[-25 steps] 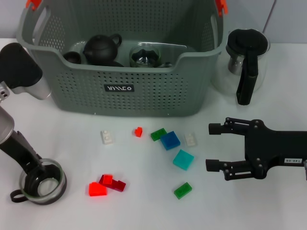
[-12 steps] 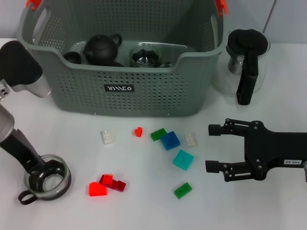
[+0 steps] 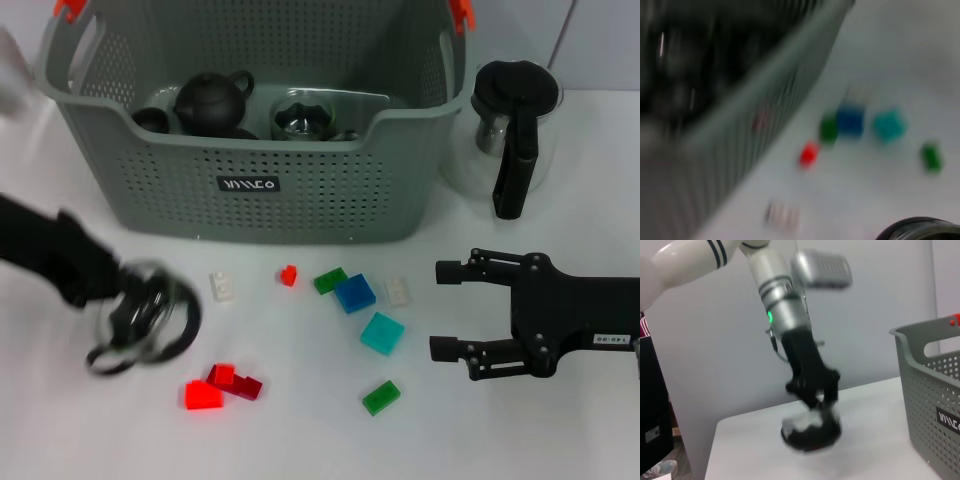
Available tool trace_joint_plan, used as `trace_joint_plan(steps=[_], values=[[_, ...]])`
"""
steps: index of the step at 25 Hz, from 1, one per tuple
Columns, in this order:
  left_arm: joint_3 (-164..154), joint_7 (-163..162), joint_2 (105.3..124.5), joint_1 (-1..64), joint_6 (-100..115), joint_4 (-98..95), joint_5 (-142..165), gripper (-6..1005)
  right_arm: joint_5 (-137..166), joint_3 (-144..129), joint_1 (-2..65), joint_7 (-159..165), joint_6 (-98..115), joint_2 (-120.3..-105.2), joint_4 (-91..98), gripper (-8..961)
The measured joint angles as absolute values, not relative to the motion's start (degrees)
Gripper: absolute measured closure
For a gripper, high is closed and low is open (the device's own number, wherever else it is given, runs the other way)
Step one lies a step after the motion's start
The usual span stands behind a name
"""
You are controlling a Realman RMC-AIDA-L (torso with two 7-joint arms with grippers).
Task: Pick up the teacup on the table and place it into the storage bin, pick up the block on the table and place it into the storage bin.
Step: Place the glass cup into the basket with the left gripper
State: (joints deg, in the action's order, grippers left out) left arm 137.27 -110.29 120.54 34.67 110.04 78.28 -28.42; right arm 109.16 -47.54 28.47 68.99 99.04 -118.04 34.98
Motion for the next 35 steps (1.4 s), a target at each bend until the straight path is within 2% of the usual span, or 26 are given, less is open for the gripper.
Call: trace_joint_plan(steps=[5, 8, 14, 18, 21, 23, 30, 35], values=[[144.4, -108.11, 116.72, 35.62, 111.86, 75.94, -46.22, 961, 109.16, -47.55, 28.47, 68.99, 98.98, -118.04, 34.98, 38], [147.12, -112.1, 115.72, 36.76, 108.72, 74.84, -55.54, 962, 109.16, -47.54, 28.47, 68.99, 98.99, -118.03, 34.98, 38], [141.62, -126.16, 115.78, 40.87, 92.0, 76.13, -57.19, 962, 109.16, -47.54, 28.48, 69.26, 99.26, -118.0, 34.98, 38], [134.29, -131.49, 114.79, 46.14, 80.76, 72.99, -52.34, 961, 109.16, -47.55, 28.48, 69.53, 99.28, -117.89, 34.98, 38], [129.29, -134.53, 114.77, 50.32, 72.87, 69.11, -46.26, 961, 109.16, -47.55, 28.33, 69.55, 99.32, -117.88, 34.98, 38], [126.36, -135.47, 115.62, 52.96, 66.9, 65.41, -41.43, 961, 109.16, -47.55, 28.29, 69.55, 99.12, -117.87, 34.94, 38], [120.3, -136.27, 121.49, 61.07, 46.4, 49.51, -17.65, 961, 109.16, -47.85, 28.27, 69.61, 99.28, -117.86, 34.86, 39], [118.17, -136.39, 124.12, 63.09, 41.74, 45.16, -5.25, 961, 109.16, -47.98, 27.96, 69.68, 99.32, -117.86, 34.49, 39]])
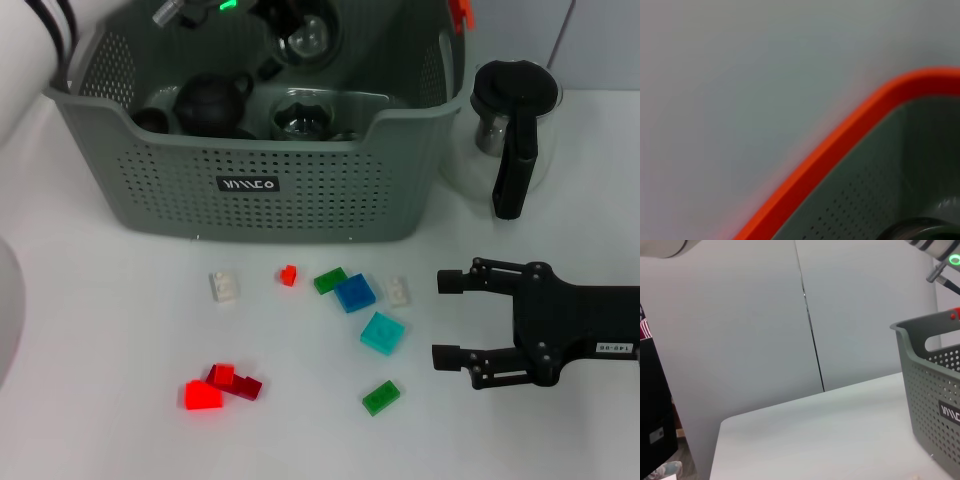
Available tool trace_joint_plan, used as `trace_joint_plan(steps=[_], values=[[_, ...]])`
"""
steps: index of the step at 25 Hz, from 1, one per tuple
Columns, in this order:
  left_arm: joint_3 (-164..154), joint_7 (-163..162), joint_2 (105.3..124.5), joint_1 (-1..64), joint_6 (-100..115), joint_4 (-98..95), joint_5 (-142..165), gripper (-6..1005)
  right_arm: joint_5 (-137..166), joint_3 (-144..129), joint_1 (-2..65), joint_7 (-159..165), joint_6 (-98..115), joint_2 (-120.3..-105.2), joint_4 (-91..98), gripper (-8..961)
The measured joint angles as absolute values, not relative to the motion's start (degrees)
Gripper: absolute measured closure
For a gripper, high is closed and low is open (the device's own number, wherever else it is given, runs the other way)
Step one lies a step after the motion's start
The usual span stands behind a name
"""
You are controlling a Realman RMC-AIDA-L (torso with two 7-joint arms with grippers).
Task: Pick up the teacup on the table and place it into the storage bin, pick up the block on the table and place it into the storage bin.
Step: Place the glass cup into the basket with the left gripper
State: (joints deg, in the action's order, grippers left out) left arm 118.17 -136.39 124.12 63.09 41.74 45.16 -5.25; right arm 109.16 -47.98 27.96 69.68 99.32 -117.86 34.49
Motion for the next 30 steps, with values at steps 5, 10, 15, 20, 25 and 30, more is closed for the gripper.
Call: trace_joint_plan(steps=[5, 10, 15, 20, 25, 30], values=[[113.54, -139.1, 124.31, 62.62, 39.48, 42.69, 1.08, 961, 109.16, -47.93, 27.55, 69.33, 98.96, -117.86, 34.13, 39], [112.7, -136.99, 124.2, 62.51, 38.57, 39.62, 2.82, 961, 109.16, -48.0, 27.51, 69.09, 98.89, -117.86, 34.13, 39], [110.65, -136.69, 124.19, 62.51, 37.62, 37.29, 3.83, 962, 109.16, -48.0, 27.46, 69.08, 98.87, -117.86, 34.11, 39], [109.8, -136.53, 124.22, 62.54, 37.21, 35.44, 3.94, 962, 109.34, -47.99, 27.23, 69.02, 98.62, -117.86, 34.08, 39], [108.07, -136.42, 124.4, 62.56, 36.83, 34.07, 3.97, 962, 109.63, -47.96, 27.27, 68.99, 98.19, -117.86, 34.02, 39], [107.4, -136.41, 124.43, 62.59, 36.76, 33.2, 4.06, 962, 110.15, -47.81, 27.42, 68.99, 97.89, -117.94, 34.01, 39]])
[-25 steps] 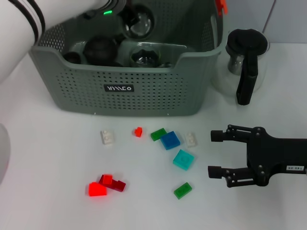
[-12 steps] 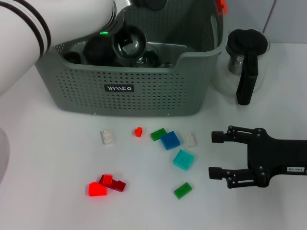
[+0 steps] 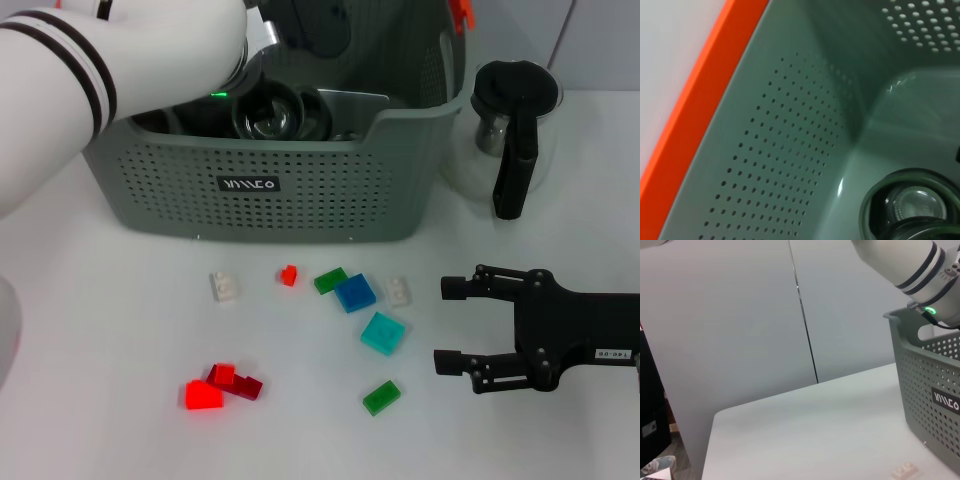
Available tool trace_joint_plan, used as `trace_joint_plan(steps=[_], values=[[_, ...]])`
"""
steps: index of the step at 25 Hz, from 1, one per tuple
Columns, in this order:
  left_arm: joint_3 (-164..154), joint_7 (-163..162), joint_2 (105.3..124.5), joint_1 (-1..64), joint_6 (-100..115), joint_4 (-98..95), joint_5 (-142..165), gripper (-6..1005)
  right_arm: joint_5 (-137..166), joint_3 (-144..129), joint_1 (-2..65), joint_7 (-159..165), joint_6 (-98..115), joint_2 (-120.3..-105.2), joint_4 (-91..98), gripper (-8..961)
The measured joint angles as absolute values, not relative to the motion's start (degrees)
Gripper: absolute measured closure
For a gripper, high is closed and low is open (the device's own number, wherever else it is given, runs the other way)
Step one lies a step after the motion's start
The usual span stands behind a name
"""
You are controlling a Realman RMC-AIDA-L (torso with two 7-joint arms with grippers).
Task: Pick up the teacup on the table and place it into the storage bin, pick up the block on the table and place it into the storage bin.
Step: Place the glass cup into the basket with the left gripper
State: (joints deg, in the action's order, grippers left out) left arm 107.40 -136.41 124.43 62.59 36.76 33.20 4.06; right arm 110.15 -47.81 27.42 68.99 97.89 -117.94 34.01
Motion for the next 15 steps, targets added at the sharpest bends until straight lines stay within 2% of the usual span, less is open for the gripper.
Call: trace_joint_plan(steps=[11, 15], values=[[105.64, -136.47, 124.47, 62.57, 37.38, 32.39, 3.99, 962, 110.22, -47.69, 27.53, 68.99, 97.81, -117.95, 34.01, 39], [106.14, -137.51, 124.45, 62.58, 37.45, 33.23, 3.57, 875, 110.22, -47.66, 27.5, 68.99, 97.82, -117.95, 34.01, 39]])
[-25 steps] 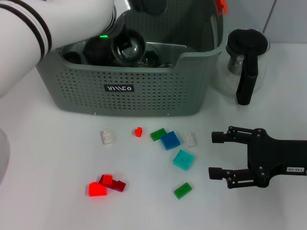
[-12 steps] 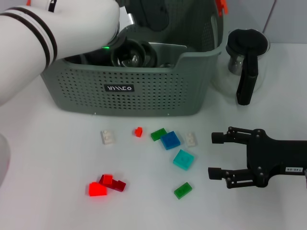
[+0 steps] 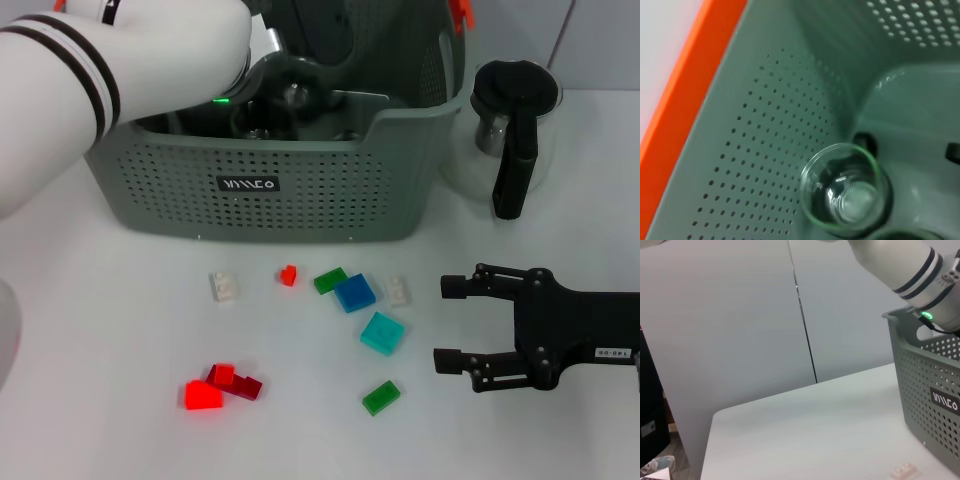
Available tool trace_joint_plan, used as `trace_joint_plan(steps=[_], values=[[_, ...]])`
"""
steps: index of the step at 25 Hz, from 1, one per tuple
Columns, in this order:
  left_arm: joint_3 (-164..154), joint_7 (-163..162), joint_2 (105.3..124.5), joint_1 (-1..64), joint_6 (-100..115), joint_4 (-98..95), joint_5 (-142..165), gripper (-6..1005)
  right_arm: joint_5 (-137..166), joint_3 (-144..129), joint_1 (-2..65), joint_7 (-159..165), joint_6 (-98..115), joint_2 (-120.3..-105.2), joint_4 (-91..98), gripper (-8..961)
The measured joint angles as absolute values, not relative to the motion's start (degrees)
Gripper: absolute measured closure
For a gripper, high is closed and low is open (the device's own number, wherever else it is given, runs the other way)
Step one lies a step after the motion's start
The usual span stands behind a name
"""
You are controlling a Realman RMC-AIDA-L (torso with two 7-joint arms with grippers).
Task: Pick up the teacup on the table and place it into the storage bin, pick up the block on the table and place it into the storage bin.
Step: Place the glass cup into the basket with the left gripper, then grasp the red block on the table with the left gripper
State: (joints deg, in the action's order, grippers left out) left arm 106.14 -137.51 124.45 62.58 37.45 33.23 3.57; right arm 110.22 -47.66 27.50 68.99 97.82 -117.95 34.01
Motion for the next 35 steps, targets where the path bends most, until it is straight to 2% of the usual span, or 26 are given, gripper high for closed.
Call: trace_joint_plan(steps=[5, 7, 10, 18, 23, 24, 25, 28, 35], values=[[106.25, -138.72, 124.48, 61.34, 40.28, 37.76, 3.29, 767, 110.22, -47.64, 27.39, 68.99, 97.83, -117.95, 34.01, 39], [106.26, -139.13, 124.56, 57.4, 45.51, 48.3, -0.02, 725, 110.22, -47.57, 27.29, 68.99, 97.83, -117.95, 33.97, 39], [107.06, -139.04, 124.18, 53.92, 49.45, 56.92, -6.21, 516, 110.22, -47.55, 27.25, 68.99, 97.83, -117.91, 33.93, 39], [129.41, -138.59, 123.68, 48.49, 73.48, 75.7, -30.78, 443, 110.21, -47.55, 27.66, 69.05, 98.0, -117.86, 33.49, 39], [136.37, -130.73, 121.58, 39.31, 89.66, 77.77, -53.48, 416, 110.21, -47.55, 27.69, 69.25, 98.05, -117.86, 33.48, 39], [137.08, -126.96, 121.05, 35.35, 94.67, 77.68, -60.4, 416, 110.21, -47.58, 27.73, 69.36, 98.23, -117.83, 33.48, 39], [137.08, -126.96, 121.05, 35.35, 94.67, 77.68, -60.4, 417, 110.21, -47.58, 27.73, 69.36, 98.23, -117.83, 33.48, 39], [138.12, -116.3, 120.98, 28.23, 102.03, 77.97, -65.31, 419, 110.21, -47.77, 27.77, 69.48, 98.24, -117.78, 33.48, 39], [137.34, -103.22, 121.34, 22.37, 110.32, 75.71, -61.65, 429, 110.21, -47.91, 27.43, 69.16, 98.2, -117.81, 33.42, 39]])
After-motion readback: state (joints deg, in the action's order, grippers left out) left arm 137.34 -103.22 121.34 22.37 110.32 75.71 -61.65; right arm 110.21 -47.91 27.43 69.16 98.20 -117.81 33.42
